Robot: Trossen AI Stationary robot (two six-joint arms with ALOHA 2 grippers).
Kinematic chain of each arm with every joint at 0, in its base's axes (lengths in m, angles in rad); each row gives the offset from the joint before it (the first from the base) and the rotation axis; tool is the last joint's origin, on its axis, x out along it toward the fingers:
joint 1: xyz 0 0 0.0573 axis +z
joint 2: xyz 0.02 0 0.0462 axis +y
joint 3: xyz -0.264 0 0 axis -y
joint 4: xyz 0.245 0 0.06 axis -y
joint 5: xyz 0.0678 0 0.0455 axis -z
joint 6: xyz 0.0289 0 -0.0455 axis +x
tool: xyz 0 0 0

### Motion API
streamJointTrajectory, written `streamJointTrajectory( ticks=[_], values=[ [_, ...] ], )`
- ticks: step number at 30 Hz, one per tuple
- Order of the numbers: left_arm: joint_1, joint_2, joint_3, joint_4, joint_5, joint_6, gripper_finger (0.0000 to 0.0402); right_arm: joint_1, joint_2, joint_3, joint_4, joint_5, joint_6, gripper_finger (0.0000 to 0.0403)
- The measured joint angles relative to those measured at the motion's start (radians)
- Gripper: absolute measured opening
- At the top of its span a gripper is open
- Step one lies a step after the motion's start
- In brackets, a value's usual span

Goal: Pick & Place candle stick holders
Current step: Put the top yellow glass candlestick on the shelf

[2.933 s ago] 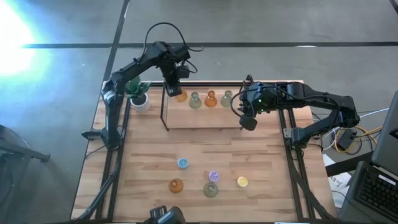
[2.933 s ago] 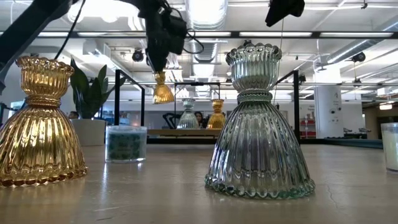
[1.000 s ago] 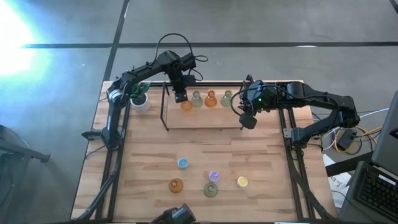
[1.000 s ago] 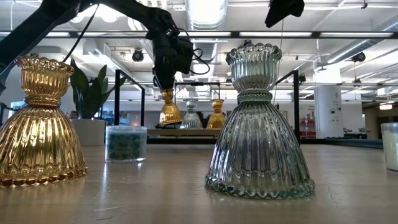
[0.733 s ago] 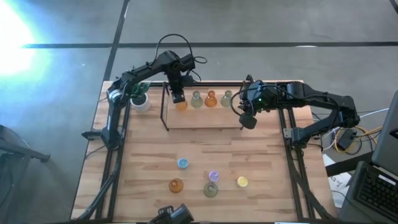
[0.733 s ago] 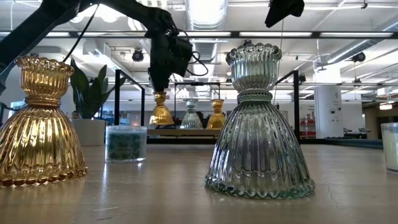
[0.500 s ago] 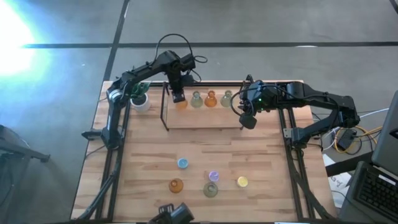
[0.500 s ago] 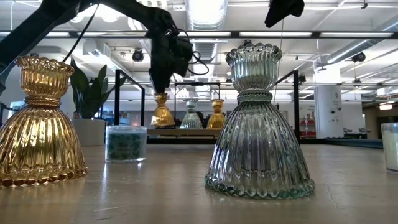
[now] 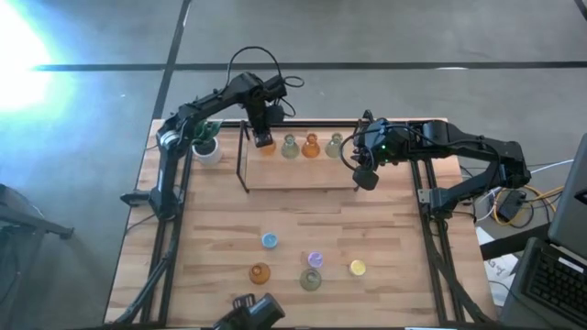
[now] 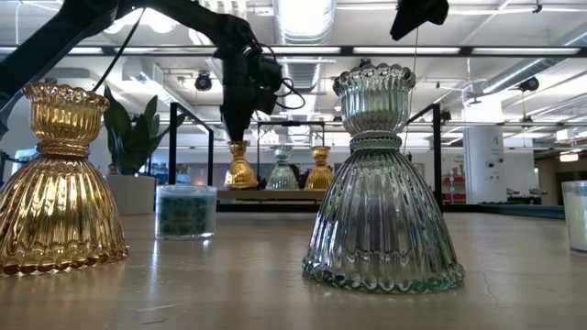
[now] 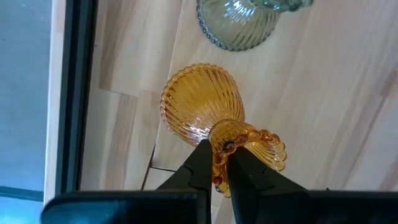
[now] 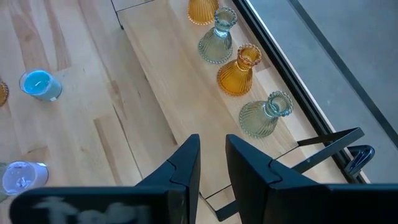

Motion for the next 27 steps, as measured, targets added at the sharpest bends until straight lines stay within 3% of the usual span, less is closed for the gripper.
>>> streamJointTrajectory(
  ticks=[15, 27],
  values=[
    [0.011, -0.003, -0.067, 0.023, 0.046, 0.001, 0.0028, 0.001, 0.000, 0.000, 0.000, 0.000, 0.000, 0.0086],
    [0.015, 0.000, -0.069, 0.069, 0.062, 0.001, 0.0028, 0.001, 0.000, 0.000, 0.000, 0.000, 0.000, 0.0070]
  ],
)
